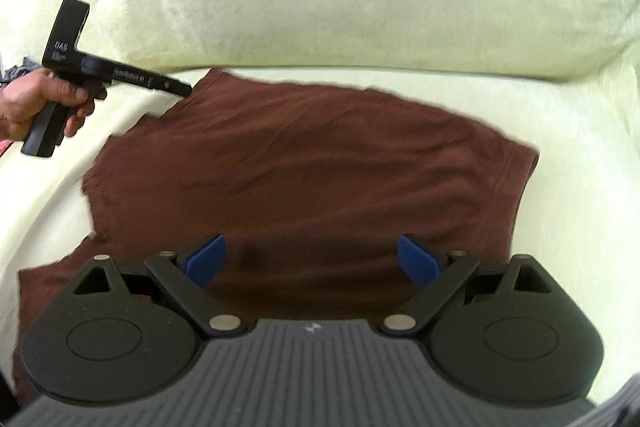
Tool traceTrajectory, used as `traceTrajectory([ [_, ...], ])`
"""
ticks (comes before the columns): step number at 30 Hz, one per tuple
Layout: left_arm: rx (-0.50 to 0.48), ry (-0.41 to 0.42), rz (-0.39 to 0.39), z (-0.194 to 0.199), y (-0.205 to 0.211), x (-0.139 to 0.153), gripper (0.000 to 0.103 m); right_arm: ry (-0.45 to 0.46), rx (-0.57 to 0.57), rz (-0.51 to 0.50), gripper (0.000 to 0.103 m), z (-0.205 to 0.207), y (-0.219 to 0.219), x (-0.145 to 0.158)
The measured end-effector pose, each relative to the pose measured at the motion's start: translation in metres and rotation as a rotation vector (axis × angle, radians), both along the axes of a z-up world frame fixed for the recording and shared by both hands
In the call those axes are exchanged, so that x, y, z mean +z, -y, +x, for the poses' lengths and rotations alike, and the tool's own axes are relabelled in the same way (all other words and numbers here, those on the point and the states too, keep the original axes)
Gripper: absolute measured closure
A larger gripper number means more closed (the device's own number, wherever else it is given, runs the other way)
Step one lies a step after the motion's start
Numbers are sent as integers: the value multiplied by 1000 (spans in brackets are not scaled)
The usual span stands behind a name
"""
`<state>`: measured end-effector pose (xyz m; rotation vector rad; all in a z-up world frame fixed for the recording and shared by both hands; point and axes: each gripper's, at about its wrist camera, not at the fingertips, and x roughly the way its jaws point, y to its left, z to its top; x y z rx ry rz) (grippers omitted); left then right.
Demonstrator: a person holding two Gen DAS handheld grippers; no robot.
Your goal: Fold clothes
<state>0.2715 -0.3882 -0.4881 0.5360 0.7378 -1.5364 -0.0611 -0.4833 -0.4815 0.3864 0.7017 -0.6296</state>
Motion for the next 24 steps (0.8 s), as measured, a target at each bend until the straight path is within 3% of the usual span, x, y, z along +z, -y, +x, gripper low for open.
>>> traceTrajectory([
  [2,-35,-40,-13,-4,12,-5,56,4,-15,-25,12,3,15,1],
  [8,-30,74,30,-14,40,-28,56,-22,10,-24,19,25,72,-10],
  [12,7,83,5,-14,59,-33,56,-82,10,-20,23,34,105,-26],
  [17,22,102,0,-20,75,-32,56,-72,-16,-26,24,26,132,-35],
  [21,5,65,-30,-29,64,-15,56,-55,-43,-28,27,23,133,-33],
  [24,-73,-6,-38,-48,53,-7,56,-8,-78,-11,27,11,125,-27],
])
